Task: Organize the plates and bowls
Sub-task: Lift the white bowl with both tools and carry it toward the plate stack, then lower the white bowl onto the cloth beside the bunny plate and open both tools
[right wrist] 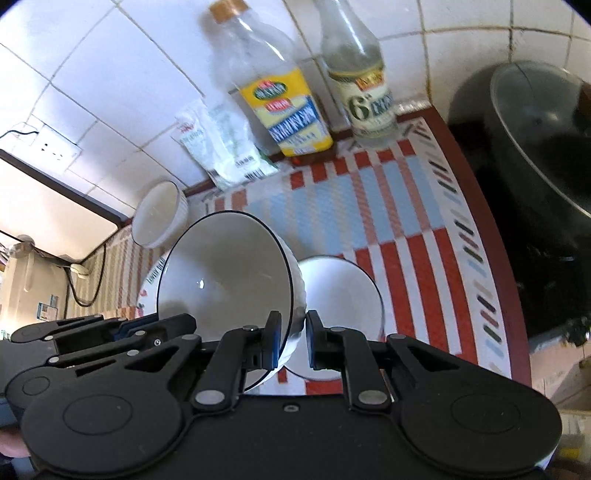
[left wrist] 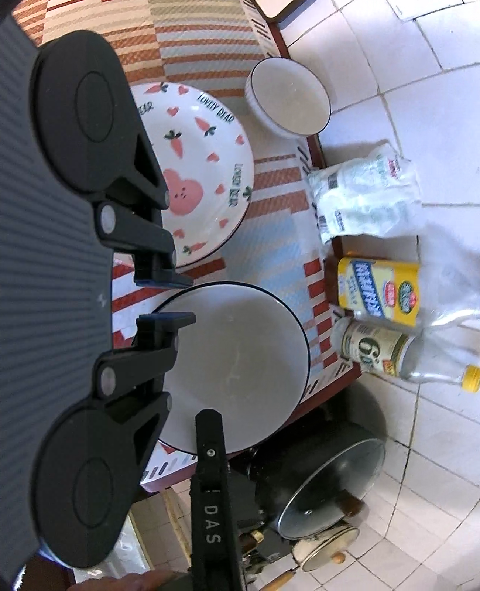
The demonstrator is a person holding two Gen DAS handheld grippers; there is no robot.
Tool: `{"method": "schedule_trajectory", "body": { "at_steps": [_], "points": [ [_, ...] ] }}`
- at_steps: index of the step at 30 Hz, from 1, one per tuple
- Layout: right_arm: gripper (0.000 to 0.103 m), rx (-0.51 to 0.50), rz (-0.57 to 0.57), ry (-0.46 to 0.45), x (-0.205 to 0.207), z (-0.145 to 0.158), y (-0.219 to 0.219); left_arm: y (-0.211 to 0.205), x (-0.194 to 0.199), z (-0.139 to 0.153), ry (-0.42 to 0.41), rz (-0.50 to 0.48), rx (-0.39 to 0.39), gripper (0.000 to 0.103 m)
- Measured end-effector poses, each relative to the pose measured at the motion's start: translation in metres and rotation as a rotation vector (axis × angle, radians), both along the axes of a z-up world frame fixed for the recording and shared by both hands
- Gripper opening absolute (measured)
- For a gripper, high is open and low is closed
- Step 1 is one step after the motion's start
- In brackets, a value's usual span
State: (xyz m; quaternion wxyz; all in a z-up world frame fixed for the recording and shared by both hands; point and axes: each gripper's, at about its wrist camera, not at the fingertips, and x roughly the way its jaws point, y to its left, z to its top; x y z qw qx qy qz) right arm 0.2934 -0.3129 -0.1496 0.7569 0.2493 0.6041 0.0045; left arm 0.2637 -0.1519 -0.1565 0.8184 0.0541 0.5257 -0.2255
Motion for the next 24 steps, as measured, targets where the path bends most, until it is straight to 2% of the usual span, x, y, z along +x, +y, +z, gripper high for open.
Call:
{"method": "schedule_trajectory", "body": {
  "at_steps": [6,11,17,21,24],
  "points": [
    [0.018,-0.016,0.011,0.011,-0.011,-0.003,-0.003,-0.013,-0.013,-0.009,0.008,-0.005,0.047,0.011],
    [0.018,-0.033,0.016,0.018,-0.016,-0.005,-0.008,-0.017,-0.019,-0.019,0.032,0.015,0.038,0.011],
    [0.018,-0.059,0.009,0.046,-0.015,-0.018,-0.013,-0.019,-0.019,-0.048,0.1,0.083,0.013,0.011],
    [0.018,-0.077,0.016,0.058,-0.01,-0.032,-0.014,-0.024,-0.017,-0.066,0.104,0.098,0.034,0.011],
    [0.018,-0.128,0.057,0.06,-0.006,-0.039,-0.008,-0.027,-0.013,-0.075,0.111,0.107,0.048,0.011]
  ]
}}
